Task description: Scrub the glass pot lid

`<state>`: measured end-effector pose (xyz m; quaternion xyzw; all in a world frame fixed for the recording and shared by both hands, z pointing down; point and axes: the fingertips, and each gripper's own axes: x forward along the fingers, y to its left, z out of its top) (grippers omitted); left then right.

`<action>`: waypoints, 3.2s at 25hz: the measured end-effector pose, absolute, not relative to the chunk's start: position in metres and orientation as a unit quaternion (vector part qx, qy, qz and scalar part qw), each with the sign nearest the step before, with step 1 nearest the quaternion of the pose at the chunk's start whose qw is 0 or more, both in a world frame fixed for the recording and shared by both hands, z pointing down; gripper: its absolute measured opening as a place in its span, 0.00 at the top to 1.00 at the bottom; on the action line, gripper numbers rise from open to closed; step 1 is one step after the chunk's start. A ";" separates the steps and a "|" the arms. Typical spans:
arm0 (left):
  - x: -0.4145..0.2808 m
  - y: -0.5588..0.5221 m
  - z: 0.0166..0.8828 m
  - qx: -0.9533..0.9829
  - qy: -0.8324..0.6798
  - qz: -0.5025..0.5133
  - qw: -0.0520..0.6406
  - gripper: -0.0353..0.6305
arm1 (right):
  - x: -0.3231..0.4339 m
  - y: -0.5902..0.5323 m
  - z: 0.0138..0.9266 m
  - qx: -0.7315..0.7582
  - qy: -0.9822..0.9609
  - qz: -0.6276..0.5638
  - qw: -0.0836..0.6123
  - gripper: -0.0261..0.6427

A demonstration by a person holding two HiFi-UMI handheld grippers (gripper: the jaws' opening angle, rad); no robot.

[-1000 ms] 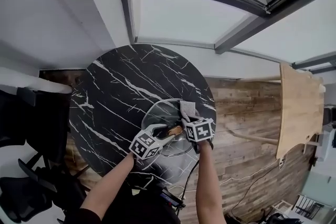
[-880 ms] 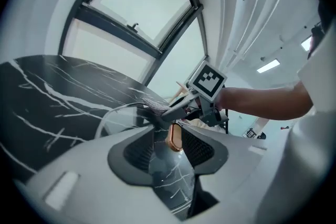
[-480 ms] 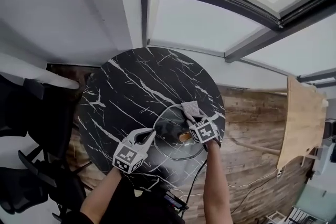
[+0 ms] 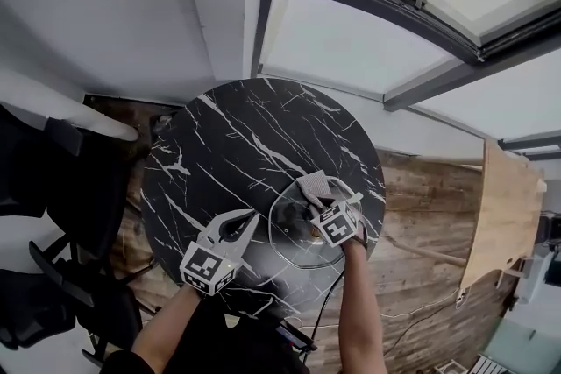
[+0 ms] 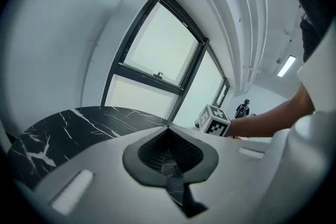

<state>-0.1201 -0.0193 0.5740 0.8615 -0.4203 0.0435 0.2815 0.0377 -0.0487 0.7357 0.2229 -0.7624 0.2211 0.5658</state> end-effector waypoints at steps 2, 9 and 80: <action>-0.126 -0.022 0.570 0.861 -0.422 0.031 0.283 0.94 | 0.023 -0.044 0.736 0.216 -0.763 0.213 0.571 0.84; -0.135 -0.015 0.557 0.865 -0.429 0.041 0.257 0.94 | -0.003 -0.019 0.741 0.197 -0.763 0.137 0.601 0.84; -0.045 0.044 0.537 0.893 -0.383 0.116 0.207 0.94 | -0.014 0.191 0.767 0.119 -0.797 0.182 0.563 0.85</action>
